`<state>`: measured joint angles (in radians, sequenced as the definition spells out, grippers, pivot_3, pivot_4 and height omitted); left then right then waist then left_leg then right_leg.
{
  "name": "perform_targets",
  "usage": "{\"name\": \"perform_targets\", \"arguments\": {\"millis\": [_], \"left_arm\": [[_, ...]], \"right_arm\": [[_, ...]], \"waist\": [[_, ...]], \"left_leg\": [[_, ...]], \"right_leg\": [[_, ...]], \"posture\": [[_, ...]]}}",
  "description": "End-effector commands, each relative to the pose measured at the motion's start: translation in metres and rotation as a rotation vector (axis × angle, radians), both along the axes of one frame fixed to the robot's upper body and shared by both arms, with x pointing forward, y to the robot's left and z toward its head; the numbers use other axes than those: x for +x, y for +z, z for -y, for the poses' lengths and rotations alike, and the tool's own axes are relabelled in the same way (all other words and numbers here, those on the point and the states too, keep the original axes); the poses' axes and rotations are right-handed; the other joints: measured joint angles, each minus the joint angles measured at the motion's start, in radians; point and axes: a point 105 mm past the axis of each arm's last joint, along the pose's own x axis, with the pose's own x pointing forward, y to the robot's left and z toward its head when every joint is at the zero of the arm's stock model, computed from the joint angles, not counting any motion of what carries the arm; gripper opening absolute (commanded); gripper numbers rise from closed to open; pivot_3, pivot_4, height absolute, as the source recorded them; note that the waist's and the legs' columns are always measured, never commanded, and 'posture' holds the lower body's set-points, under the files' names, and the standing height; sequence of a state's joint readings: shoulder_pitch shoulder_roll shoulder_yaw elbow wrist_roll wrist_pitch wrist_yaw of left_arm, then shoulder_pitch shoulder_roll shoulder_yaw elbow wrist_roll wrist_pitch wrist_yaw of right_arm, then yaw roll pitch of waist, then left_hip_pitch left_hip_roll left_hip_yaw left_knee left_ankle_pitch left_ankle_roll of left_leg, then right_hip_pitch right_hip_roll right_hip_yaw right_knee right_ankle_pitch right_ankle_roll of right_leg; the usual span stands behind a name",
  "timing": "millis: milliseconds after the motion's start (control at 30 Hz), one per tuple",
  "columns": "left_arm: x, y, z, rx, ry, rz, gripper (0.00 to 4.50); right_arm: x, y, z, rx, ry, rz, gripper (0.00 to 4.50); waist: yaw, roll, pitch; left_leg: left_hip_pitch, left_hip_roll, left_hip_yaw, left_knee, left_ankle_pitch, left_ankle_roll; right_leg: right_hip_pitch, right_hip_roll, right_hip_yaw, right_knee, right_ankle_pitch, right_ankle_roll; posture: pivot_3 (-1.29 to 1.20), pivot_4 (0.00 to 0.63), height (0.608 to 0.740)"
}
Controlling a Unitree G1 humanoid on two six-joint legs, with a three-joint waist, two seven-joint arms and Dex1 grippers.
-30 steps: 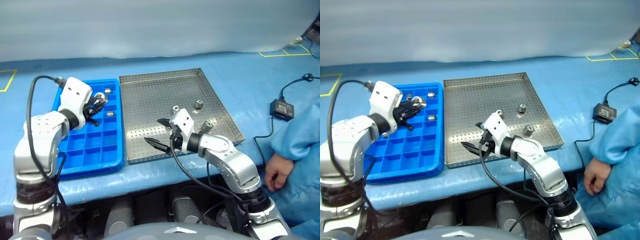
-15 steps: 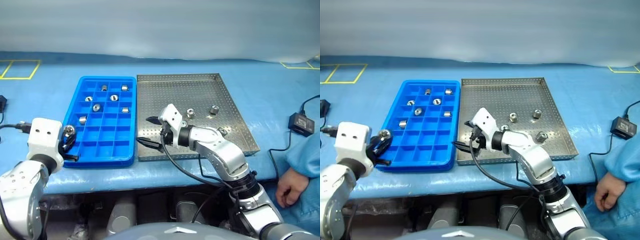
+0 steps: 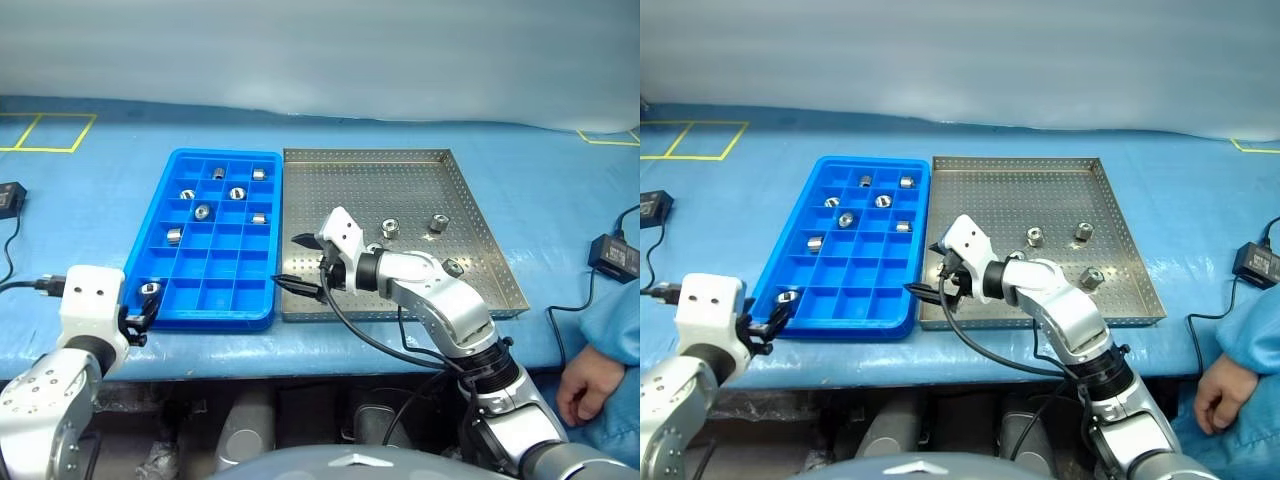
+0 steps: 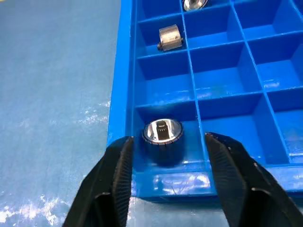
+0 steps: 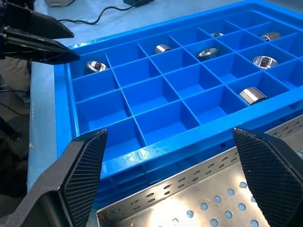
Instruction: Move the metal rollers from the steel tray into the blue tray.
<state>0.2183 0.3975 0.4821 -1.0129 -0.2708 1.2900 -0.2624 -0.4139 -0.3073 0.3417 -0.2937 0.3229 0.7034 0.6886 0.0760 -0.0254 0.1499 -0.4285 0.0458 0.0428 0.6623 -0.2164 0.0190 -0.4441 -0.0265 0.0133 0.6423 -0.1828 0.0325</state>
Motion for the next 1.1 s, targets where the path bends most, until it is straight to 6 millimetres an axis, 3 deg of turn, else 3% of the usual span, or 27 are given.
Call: {"name": "perform_targets", "arguments": {"millis": [33, 133, 267, 400, 633, 833, 1100], "left_arm": [[0.009, 0.02, 0.017, -0.013, -0.092, 0.096, 3.18], [0.02, 0.031, 0.046, -0.068, -0.255, 0.161, 3.18], [0.041, 0.04, 0.094, -0.107, -0.538, 0.215, 3.18], [0.07, 0.024, 0.135, -0.116, -0.765, 0.172, 3.18], [0.111, 0.005, 0.184, -0.103, -1.009, 0.121, 3.18], [0.129, -0.025, 0.196, -0.048, -1.08, -0.016, 3.18], [0.141, -0.034, 0.208, -0.047, -1.097, -0.069, 3.18]], "right_arm": [[-0.001, 0.012, 0.004, 0.01, -0.024, 0.059, 4.5], [0.0, 0.013, 0.014, -0.018, -0.074, 0.086, 4.5], [0.007, 0.013, 0.043, -0.099, -0.218, 0.132, 4.5], [0.013, 0.008, 0.074, -0.2, -0.387, 0.15, 4.5], [0.009, 0.003, 0.095, -0.244, -0.531, 0.133, 4.5], [0.007, -0.01, 0.094, -0.227, -0.573, 0.08, 4.5], [0.006, -0.017, 0.09, -0.211, -0.59, 0.06, 4.5]], "waist": [[-0.002, 0.0, 0.0], [-0.005, 0.0, 0.0], [-0.008, 0.0, 0.0], [-0.037, 0.001, 0.0], [-0.108, 0.001, 0.0], [-0.169, 0.001, 0.0], [-0.227, 0.001, 0.0]], "left_leg": [[0.0, 0.0, 0.0, 0.0, 0.0, 0.0], [-0.002, -0.001, 0.0, 0.0, 0.0, 0.0], [-0.002, -0.002, 0.002, 0.0, 0.0, 0.0], [-0.002, -0.003, 0.005, 0.0, 0.0, 0.0], [-0.002, -0.003, 0.006, -0.001, 0.0, 0.001], [-0.002, -0.003, 0.006, 0.0, 0.0, 0.001], [-0.001, -0.003, 0.004, 0.0, 0.0, 0.001]], "right_leg": [[0.0, 0.0, 0.0, 0.0, 0.0, 0.0], [0.0, 0.0, 0.0, 0.0, 0.0, 0.0], [0.0, 0.0, 0.0, -0.001, 0.0, 0.0], [0.0, 0.0, 0.0, -0.001, 0.0, 0.0], [-0.001, 0.002, 0.002, -0.001, 0.0, -0.001], [0.0, 0.003, 0.003, 0.0, 0.0, 0.0], [-0.001, 0.003, 0.004, 0.001, 0.0, 0.001]], "posture": [[0.18, 0.15, 0.74], [0.13, 0.15, 0.74], [0.05, 0.15, 0.74], [-0.04, 0.15, 0.74], [-0.17, 0.15, 0.74], [-0.25, 0.15, 0.74], [-0.27, 0.15, 0.74]]}}
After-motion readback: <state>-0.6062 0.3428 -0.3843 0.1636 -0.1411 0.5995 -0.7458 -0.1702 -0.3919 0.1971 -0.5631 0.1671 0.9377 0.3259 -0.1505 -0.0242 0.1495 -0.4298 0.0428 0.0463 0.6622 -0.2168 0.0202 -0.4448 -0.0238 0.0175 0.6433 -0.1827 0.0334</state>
